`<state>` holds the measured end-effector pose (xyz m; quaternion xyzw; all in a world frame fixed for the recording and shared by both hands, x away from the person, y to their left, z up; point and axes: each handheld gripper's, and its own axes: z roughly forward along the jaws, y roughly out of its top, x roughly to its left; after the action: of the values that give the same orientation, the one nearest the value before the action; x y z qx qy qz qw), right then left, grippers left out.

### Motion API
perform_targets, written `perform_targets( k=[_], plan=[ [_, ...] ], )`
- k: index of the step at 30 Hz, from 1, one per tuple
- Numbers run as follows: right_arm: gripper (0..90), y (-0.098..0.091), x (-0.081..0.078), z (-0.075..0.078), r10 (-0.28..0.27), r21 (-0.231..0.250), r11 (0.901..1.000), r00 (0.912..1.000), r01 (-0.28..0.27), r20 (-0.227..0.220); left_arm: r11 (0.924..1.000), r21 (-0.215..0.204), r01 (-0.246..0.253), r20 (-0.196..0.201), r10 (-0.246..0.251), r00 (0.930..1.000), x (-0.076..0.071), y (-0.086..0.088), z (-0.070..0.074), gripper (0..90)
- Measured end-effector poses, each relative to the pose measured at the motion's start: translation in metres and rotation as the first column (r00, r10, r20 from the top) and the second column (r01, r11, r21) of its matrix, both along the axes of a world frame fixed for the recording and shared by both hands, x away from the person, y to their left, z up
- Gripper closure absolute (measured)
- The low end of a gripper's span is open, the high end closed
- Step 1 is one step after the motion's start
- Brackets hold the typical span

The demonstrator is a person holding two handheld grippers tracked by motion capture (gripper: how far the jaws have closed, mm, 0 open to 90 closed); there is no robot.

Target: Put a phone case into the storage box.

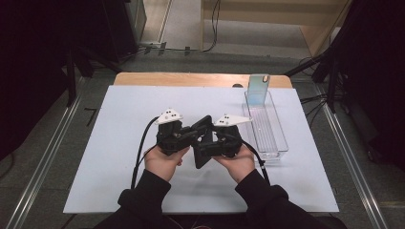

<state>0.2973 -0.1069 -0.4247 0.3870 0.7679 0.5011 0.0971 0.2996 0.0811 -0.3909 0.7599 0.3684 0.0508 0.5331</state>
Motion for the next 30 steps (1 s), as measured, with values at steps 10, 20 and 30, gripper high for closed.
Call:
perform_targets(
  k=[10, 20, 30],
  plan=[
    [12.1, -0.002, 0.001, -0.001, -0.001, -0.009, 1.0, 1.0, 0.001, -0.004, 0.9991, -0.037, -0.02, -0.023, 0.019, 0.9996, 0.002, 0.008, 0.006, 64.3],
    [12.1, -0.012, 0.009, -0.006, -0.035, -0.036, 0.9988, 0.999, 0.034, -0.027, 0.9979, -0.063, -0.012, -0.085, 0.007, 0.9963, 0.008, 0.025, 0.012, 48.4],
    [12.1, -0.026, 0.018, -0.009, -0.083, -0.062, 0.9948, 0.9959, 0.081, -0.035, 0.998, -0.061, 0.017, -0.124, -0.024, 0.992, 0.006, 0.039, 0.009, 39.5]
  ],
)
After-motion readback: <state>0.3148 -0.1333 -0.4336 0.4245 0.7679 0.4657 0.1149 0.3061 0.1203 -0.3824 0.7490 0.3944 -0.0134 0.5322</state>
